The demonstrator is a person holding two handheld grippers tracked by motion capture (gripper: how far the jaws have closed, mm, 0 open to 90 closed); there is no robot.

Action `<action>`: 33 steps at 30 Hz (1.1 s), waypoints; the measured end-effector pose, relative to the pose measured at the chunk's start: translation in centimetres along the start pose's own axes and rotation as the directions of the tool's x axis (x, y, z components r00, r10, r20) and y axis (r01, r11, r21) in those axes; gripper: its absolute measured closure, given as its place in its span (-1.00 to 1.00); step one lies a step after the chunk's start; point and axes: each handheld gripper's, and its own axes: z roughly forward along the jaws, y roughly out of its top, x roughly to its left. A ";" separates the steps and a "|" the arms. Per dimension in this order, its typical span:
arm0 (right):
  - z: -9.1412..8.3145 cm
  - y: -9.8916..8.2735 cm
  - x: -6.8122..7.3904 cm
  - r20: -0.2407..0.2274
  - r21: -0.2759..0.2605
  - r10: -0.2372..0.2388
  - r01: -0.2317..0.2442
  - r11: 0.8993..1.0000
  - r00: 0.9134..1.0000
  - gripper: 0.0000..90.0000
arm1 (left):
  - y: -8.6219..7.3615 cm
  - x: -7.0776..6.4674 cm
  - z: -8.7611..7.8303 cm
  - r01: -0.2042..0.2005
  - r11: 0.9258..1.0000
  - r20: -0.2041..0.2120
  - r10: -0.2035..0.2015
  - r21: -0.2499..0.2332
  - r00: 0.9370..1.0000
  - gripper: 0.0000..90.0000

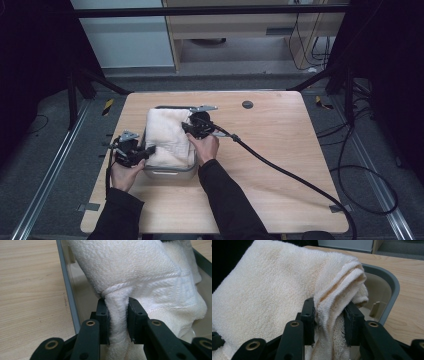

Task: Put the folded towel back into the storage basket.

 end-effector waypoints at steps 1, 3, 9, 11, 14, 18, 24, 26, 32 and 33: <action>0.1 0.0 0.0 0.001 0.000 -0.003 0.003 1.000 1.000 0.46 | 0.0 0.0 0.1 0.000 1.000 -0.005 0.000 0.004 1.000 0.61; 0.2 -0.1 -0.1 0.007 0.005 -0.018 0.018 1.000 1.000 0.42 | 0.0 -0.1 0.1 0.001 1.000 -0.018 -0.001 0.009 1.000 0.52; 0.1 -0.1 -0.2 0.012 0.023 -0.053 0.053 0.998 0.999 0.35 | 0.0 -0.3 0.1 -0.001 1.000 -0.041 0.002 0.006 0.999 0.36; 0.1 -0.2 -0.1 0.022 0.024 -0.086 0.085 0.996 0.996 0.31 | 0.0 -0.4 0.0 -0.004 1.000 -0.040 0.005 0.008 0.999 0.24; -0.1 -0.1 -0.2 0.029 0.023 -0.107 0.106 0.994 0.994 0.29 | 0.1 -0.6 -0.1 -0.012 1.000 -0.039 0.012 -0.004 0.999 0.17; -0.9 0.5 -0.2 0.023 -0.008 -0.111 0.111 0.994 0.994 0.27 | 0.3 -0.6 -0.9 -0.001 0.998 -0.035 -0.001 -0.060 0.999 0.06; -3.3 1.2 -0.2 0.011 -0.064 -0.148 0.148 0.987 0.989 0.15 | 0.9 -0.9 -3.2 -0.004 0.987 -0.032 -0.001 -0.159 0.999 -0.03; -4.4 1.4 -0.6 0.001 -0.087 -0.153 0.153 0.984 0.988 0.06 | 1.1 -1.0 -3.7 -0.016 0.984 -0.034 0.010 -0.178 0.999 -0.09; -8.4 1.3 -2.6 -0.013 -0.119 -0.153 0.150 0.981 0.988 -0.28 | 0.8 -1.7 -4.6 -0.045 0.978 -0.042 0.038 -0.204 0.998 -0.21; -9.0 1.2 -2.9 -0.015 -0.118 -0.147 0.145 0.982 0.989 -0.34 | 0.8 -1.7 -4.6 -0.042 0.978 -0.045 0.034 -0.205 0.998 -0.22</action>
